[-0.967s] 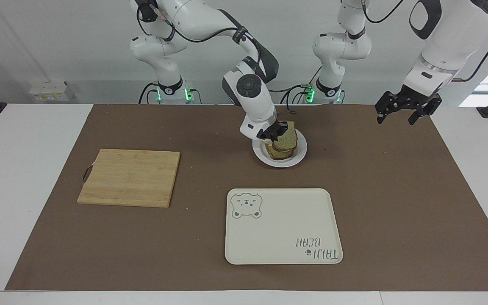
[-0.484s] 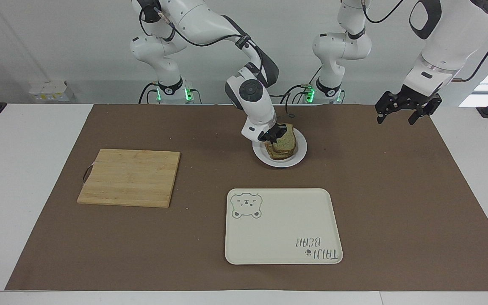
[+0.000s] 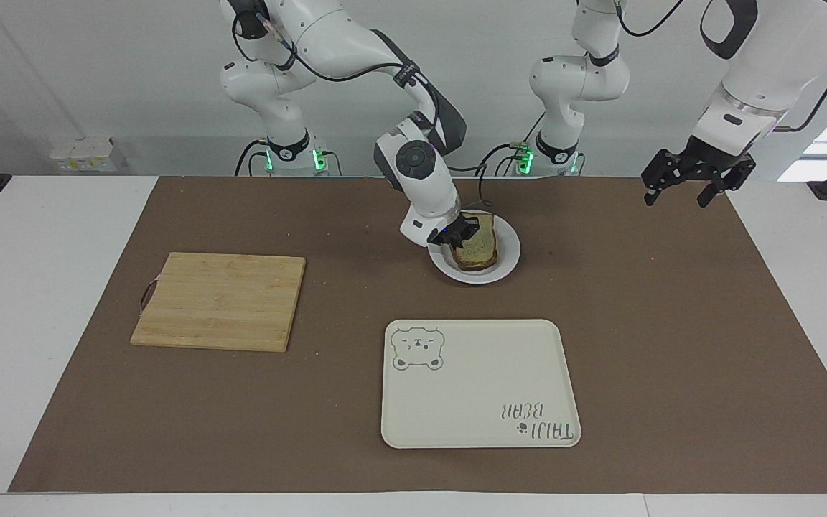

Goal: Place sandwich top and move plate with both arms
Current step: 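Lower the bread slice onto the egg with the right gripper, then release the bread with the right gripper while the left gripper reaches the plate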

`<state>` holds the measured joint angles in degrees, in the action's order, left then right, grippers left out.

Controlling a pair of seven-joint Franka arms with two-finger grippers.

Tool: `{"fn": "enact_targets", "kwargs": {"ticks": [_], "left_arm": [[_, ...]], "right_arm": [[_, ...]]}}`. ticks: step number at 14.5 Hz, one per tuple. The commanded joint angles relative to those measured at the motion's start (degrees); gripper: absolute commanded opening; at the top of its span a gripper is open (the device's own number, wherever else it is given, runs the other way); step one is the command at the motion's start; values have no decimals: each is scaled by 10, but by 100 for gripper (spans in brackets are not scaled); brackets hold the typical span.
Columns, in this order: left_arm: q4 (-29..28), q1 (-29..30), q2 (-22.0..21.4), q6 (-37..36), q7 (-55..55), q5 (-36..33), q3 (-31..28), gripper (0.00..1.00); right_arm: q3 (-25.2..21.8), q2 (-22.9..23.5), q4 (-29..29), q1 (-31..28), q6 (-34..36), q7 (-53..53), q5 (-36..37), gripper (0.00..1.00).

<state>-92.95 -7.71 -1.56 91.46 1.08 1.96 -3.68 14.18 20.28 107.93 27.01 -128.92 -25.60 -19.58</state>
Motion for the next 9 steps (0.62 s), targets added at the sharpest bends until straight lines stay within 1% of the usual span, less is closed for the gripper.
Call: {"fn": "enact_targets", "kwargs": {"ticks": [1, 2, 5, 6, 7, 9], "left_arm": [[-59, 6, -21, 3, 4, 53, 5, 100], [-78, 10, -25, 10, 6, 79, 5, 100], [-145, 8, -39, 63, 14, 123, 5, 100], [-170, 9, -42, 80, 15, 148, 5, 100], [-193, 9, -47, 93, 18, 174, 5, 100], [-229, 4, -49, 120, 32, 194, 5, 100]], "right_arm": [[2, -6, 6, -3, -7, 7, -6, 100], [1, -6, 3, 0, -5, 8, 1, 100], [1, -9, -9, -5, -3, 3, 92, 100], [-2, -16, -10, -8, 0, 3, 108, 100], [-4, -34, -10, -17, 1, 3, 111, 100], [-3, -64, -10, -55, 16, 7, 112, 100]]}}
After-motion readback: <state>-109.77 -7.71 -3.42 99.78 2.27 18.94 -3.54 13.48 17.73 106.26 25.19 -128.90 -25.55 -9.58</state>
